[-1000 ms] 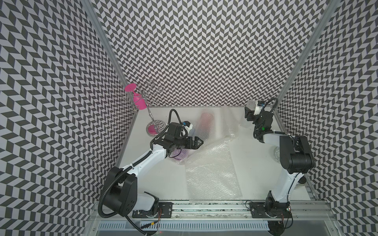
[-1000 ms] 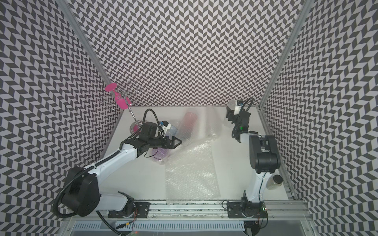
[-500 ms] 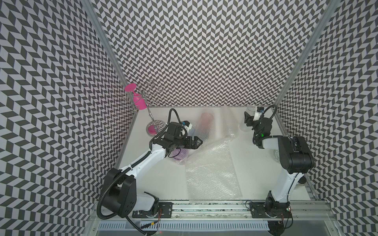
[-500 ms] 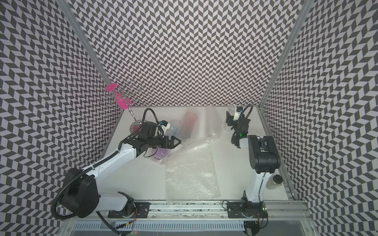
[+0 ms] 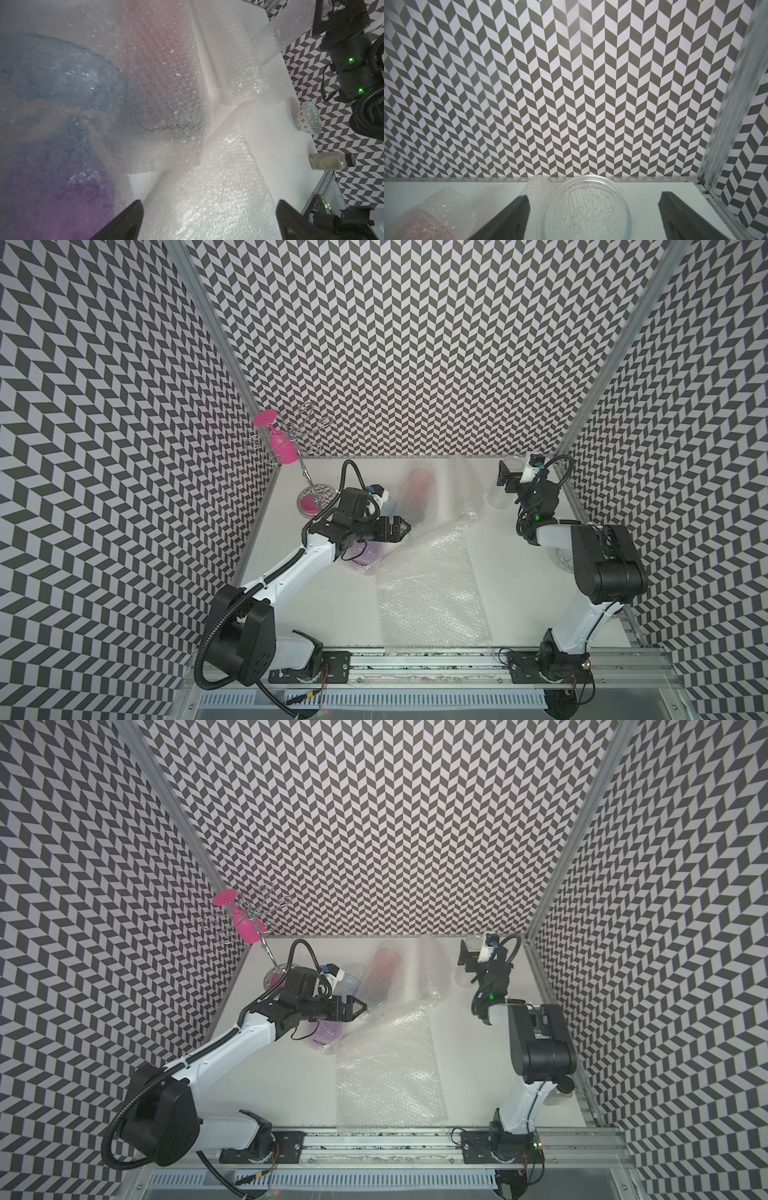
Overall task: Unwrap the vase from the bubble wrap
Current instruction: Place the vase at the center of the board.
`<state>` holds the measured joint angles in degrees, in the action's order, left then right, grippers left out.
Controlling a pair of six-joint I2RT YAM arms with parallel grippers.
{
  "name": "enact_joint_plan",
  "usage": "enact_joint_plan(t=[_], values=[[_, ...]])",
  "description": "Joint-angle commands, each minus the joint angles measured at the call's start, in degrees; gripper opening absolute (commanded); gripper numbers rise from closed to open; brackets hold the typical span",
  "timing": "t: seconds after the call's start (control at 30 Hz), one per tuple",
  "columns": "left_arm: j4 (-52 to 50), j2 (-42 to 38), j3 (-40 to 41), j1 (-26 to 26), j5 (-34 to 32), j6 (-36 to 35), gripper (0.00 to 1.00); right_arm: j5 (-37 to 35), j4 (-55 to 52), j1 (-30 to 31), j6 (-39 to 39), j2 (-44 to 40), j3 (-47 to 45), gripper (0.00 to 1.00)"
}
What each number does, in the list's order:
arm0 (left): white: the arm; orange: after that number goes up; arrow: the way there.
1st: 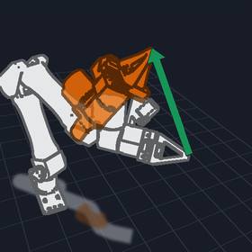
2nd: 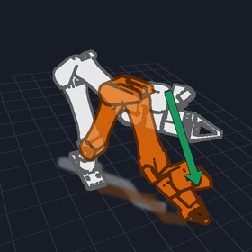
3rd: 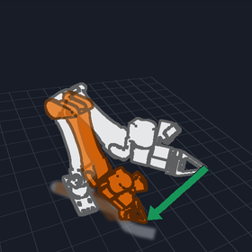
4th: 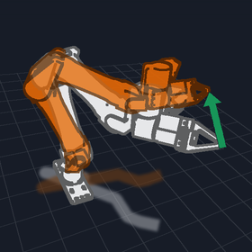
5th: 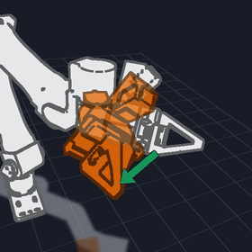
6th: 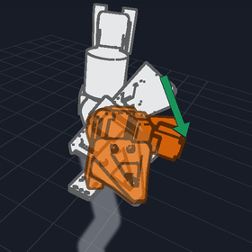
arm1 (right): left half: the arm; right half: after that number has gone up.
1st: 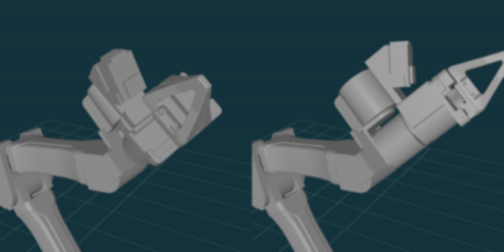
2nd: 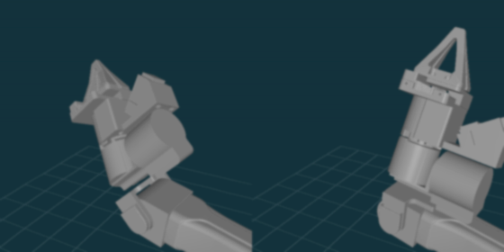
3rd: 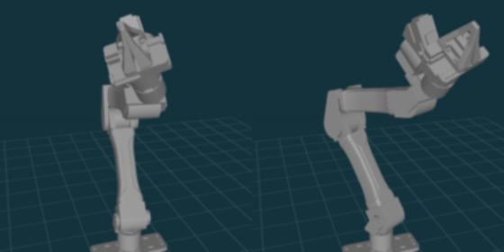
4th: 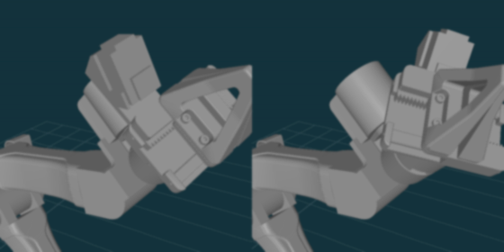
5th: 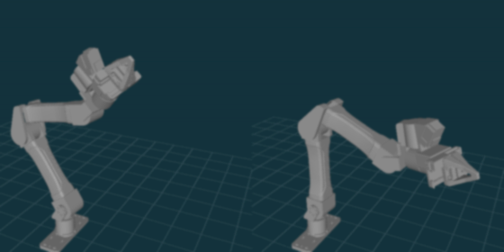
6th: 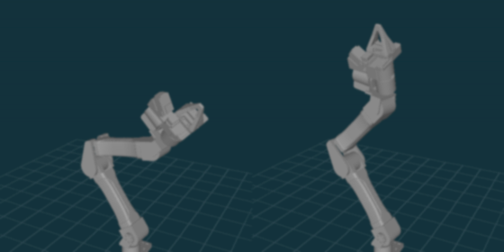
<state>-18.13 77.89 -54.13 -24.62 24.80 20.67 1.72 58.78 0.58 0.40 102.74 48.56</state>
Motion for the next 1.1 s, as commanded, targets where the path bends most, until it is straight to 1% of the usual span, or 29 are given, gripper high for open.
enact_joint_plan(t=[0.0,0.07,0.1,0.2,0.27,0.37,0.47,0.57,0.7,0.9,0.97,1.07], values=[[-0.6,-0.5,-0.9,0.0,-0.3,-0.7,0.99,-1.3,2.0,0.4,-0.2,-4.3,-1.6,0.99],[-4.6,1.9,-3.0,0.4,0.6,-4.1,1.00,-2.1,-1.4,0.7,-0.3,-6.9,-2.1,0.99],[-6.6,3.0,-4.2,0.3,0.1,-5.8,1.00,-2.4,-3.6,0.9,-0.3,-8.3,-2.1,0.99],[-10.9,4.8,-6.8,-1.9,-4.3,-10.2,1.00,-4.1,-12.1,2.2,0.7,-13.6,-1.9,0.99],[-12.1,5.3,-7.9,-3.3,-6.6,-10.7,0.99,-5.5,-19.1,3.8,0.5,-17.4,-1.3,0.99],[-11.7,5.5,-7.9,-4.8,-6.3,-10.0,1.00,-8.3,-27.9,7.2,-0.2,-22.8,-0.6,0.99],[-11.0,5.4,-7.2,-5.8,-6.1,-10.0,0.99,-10.7,-39.1,10.9,-3.4,-27.3,1.0,0.99],[-9.5,4.7,-5.2,-5.9,-4.4,-9.7,1.00,-12.1,-48.0,14.9,-6.0,-32.1,0.6,0.99],[-9.3,4.5,-3.2,-5.9,-3.5,-10.0,1.00,-11.2,-55.7,18.8,-8.2,-38.7,-2.5,0.99],[-11.7,5.1,-3.1,-6.0,-5.4,-12.1,1.00,-3.9,-65.5,22.1,-15.3,-45.3,-5.6,0.99],[-12.6,5.8,-3.8,-6.6,-6.9,-12.7,1.00,-2.6,-66.2,23.6,-16.8,-47.1,-8.1,0.99],[-13.5,7.4,-4.7,-7.5,-9.4,-13.4,0.99,-2.1,-63.6,25.0,-17.0,-49.0,-13.3,0.99]])
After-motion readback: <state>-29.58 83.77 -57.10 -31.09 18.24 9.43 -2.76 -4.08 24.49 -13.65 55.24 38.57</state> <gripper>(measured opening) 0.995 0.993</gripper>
